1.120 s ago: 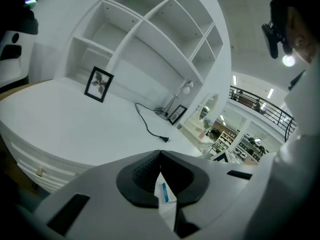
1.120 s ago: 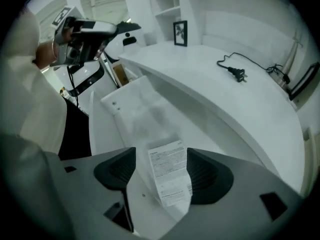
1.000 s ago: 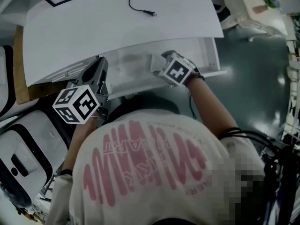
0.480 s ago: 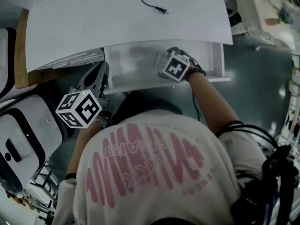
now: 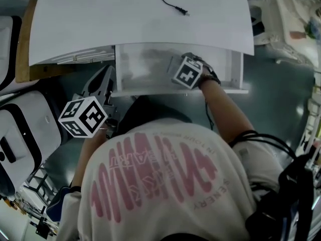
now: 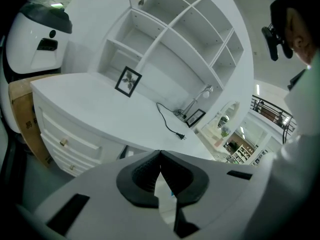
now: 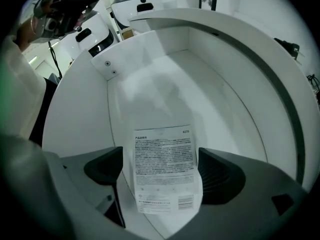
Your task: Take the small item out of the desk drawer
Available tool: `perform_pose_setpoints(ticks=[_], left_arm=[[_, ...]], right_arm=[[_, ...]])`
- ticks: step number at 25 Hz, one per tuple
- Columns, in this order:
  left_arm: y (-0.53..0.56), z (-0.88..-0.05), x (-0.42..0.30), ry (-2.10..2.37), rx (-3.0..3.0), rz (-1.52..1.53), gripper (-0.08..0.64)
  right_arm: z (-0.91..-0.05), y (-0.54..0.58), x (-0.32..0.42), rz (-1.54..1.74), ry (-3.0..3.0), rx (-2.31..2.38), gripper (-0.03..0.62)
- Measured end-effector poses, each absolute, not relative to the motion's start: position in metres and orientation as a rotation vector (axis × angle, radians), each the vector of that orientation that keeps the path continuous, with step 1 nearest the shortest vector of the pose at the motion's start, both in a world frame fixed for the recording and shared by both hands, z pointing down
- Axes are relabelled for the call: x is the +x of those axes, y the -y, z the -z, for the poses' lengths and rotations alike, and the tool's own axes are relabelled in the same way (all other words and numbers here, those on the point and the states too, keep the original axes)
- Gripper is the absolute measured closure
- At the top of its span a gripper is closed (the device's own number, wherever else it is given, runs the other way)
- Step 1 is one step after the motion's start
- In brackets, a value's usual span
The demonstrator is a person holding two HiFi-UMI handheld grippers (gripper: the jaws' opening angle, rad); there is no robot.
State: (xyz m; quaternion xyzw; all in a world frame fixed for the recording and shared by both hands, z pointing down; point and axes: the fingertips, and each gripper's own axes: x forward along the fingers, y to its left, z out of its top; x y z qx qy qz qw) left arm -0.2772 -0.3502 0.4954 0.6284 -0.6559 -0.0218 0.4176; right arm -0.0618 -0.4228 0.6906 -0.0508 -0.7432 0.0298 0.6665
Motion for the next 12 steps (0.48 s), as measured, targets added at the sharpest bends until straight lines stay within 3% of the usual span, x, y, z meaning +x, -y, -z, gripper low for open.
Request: perform_pose_setpoints(ticks=[12], left_arm=[[0.338,-0.495,-0.276,1.672,1.554,0.052,0.531]], right_arm=[[-0.692,0.424,-0.057,-0.054,1.645,-0.127,0.124]])
